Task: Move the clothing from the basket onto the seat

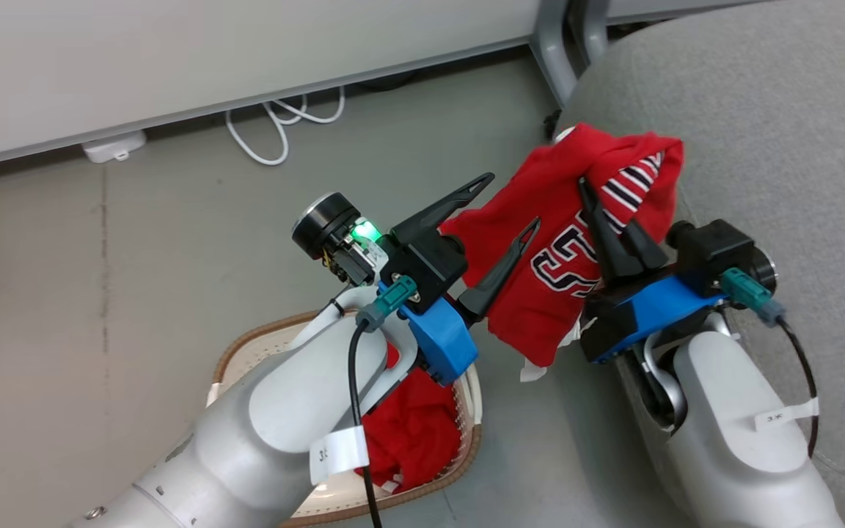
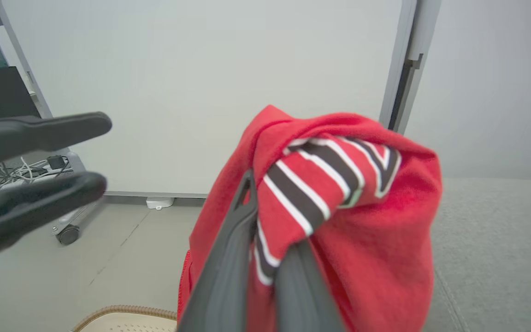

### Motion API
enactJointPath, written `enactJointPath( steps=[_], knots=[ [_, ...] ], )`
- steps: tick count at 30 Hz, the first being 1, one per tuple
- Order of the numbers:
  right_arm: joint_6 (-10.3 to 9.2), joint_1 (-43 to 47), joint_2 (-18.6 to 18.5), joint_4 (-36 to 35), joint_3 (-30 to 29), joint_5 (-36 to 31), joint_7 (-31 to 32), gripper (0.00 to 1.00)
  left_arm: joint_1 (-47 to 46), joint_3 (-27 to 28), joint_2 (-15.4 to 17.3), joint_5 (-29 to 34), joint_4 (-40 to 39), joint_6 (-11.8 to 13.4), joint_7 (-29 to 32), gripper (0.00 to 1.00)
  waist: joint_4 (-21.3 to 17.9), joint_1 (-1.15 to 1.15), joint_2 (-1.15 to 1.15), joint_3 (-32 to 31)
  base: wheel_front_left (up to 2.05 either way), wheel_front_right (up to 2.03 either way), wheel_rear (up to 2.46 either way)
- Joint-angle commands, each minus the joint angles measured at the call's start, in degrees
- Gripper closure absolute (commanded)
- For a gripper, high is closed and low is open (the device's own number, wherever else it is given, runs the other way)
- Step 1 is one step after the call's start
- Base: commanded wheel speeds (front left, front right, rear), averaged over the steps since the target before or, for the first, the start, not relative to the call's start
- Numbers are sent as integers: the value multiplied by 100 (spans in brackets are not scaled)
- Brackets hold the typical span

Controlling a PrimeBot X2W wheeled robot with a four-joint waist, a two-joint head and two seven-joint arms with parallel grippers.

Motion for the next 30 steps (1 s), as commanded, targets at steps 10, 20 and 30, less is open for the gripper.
enactJointPath(
  steps=[10,20,30],
  knots=[
    [3,244,-9,-497,-691,-109,-24,100,4,-211,24,82,-37,-48,-3,0,-618,0,0,308,0,0,0],
    [3,724,-7,-908,-1182,-92,-24,100,119,-478,-18,71,-23,-90,34,0,-981,0,0,343,0,0,0],
    [3,1108,-8,-1135,-1329,-57,-24,100,179,-601,-46,34,-3,-100,43,0,-1090,0,0,308,0,0,0]
  ],
)
